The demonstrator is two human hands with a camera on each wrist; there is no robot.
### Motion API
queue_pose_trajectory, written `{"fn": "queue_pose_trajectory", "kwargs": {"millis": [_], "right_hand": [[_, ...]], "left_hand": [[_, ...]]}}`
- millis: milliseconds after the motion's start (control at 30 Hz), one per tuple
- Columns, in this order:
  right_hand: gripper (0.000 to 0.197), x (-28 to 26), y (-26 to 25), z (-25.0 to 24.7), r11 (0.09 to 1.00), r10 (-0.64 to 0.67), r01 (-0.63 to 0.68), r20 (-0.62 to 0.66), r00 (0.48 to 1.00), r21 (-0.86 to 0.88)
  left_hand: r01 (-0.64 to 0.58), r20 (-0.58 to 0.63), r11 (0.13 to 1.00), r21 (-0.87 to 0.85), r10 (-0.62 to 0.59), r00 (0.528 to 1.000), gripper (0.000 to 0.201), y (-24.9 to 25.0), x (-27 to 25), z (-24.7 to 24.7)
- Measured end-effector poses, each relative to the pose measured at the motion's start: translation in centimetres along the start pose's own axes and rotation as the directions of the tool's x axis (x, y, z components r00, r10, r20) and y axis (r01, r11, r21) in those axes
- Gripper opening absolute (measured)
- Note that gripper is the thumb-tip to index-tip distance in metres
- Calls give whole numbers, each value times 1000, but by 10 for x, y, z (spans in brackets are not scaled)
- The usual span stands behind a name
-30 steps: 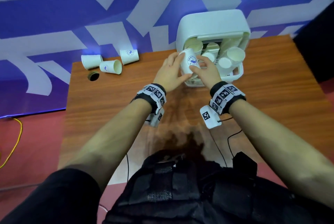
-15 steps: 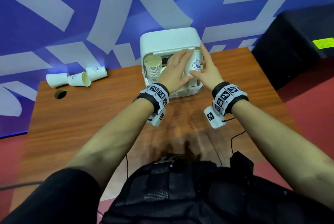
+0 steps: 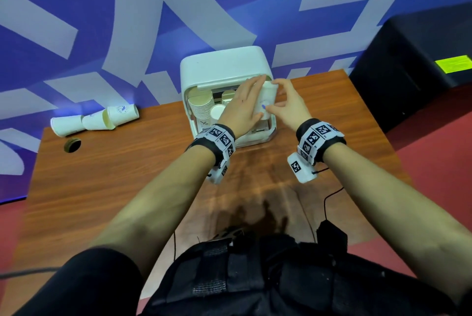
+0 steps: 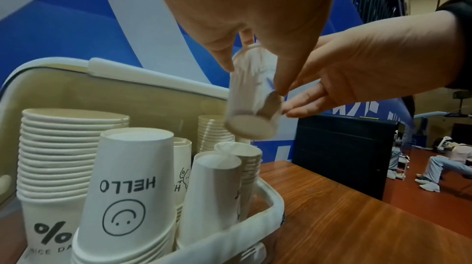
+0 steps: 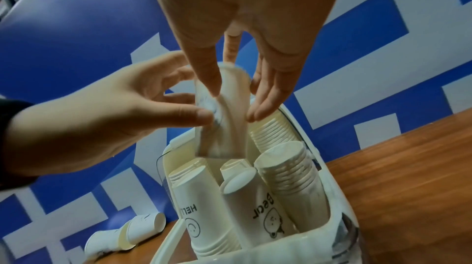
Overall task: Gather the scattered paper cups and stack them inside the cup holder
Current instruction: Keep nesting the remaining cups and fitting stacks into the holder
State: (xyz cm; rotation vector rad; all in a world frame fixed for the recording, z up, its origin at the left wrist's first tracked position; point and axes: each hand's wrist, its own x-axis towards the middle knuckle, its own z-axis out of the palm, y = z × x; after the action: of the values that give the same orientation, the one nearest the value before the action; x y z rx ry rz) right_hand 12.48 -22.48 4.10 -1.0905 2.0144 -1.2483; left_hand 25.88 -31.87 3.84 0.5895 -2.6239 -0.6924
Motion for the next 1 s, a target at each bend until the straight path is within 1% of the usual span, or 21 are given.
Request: {"fn": "queue_pose_trajectory", "kwargs": {"millis": [67, 133, 200, 300, 367, 467, 567, 633, 667, 733, 800, 867, 933, 1000], "right_hand": [[33, 3, 2, 6, 1000, -3, 3, 6, 1000, -31], [17, 7, 7, 12, 996, -13, 13, -6, 1000, -92], [11, 12, 11, 13, 991, -34, 30, -31, 999, -129], [10, 17, 16, 9, 984, -98, 86, -68, 993, -156], [9, 19, 19, 6, 981, -135, 123, -68, 989, -153], [9, 19, 23, 5, 973, -189, 174, -90, 978, -154], [10, 18, 31, 3, 946, -269, 239, -118, 956, -218], [11, 18, 37, 2, 930, -293, 258, -103, 951, -260], [11, 18, 40, 1, 923, -301, 267, -89, 949, -276], [13, 18, 46, 1, 916, -297, 265, -64, 953, -300], [14, 19, 49, 3, 921, -257, 231, -44, 965, -313], [15, 19, 50, 3, 926, -204, 184, -29, 978, -329], [15, 21, 50, 4, 923, -169, 147, -32, 985, -356], [16, 21, 49, 4, 920, -161, 136, -39, 986, -367]], "left_hand": [[27, -5, 999, 19, -27, 1000, 77, -3, 2, 3], [45, -19, 999, 27, -45, 999, 70, -9, 6, 5], [42, -32, 999, 27, -41, 999, 65, -16, 10, 6], [52, -26, 998, 47, -51, 998, 54, -30, 14, 5], [33, -26, 997, 73, -31, 999, 44, -36, 14, 7], [3, -68, 998, 70, 2, 998, 30, -39, 13, 12], [-4, -104, 998, 65, 11, 995, 35, -36, 14, 17], [-11, -90, 997, 73, 18, 996, 30, -37, 14, 20], [-16, -89, 997, 79, 23, 996, 31, -38, 14, 22], [-16, -83, 995, 98, 24, 996, 36, -42, 13, 25], [-21, -74, 993, 113, 30, 997, 26, -45, 12, 30], [-59, -88, 989, 135, 71, 994, 18, -47, 12, 31], [-91, -107, 983, 158, 109, 988, 23, -47, 13, 31], [-87, -105, 976, 202, 110, 988, 24, -48, 13, 31]]}}
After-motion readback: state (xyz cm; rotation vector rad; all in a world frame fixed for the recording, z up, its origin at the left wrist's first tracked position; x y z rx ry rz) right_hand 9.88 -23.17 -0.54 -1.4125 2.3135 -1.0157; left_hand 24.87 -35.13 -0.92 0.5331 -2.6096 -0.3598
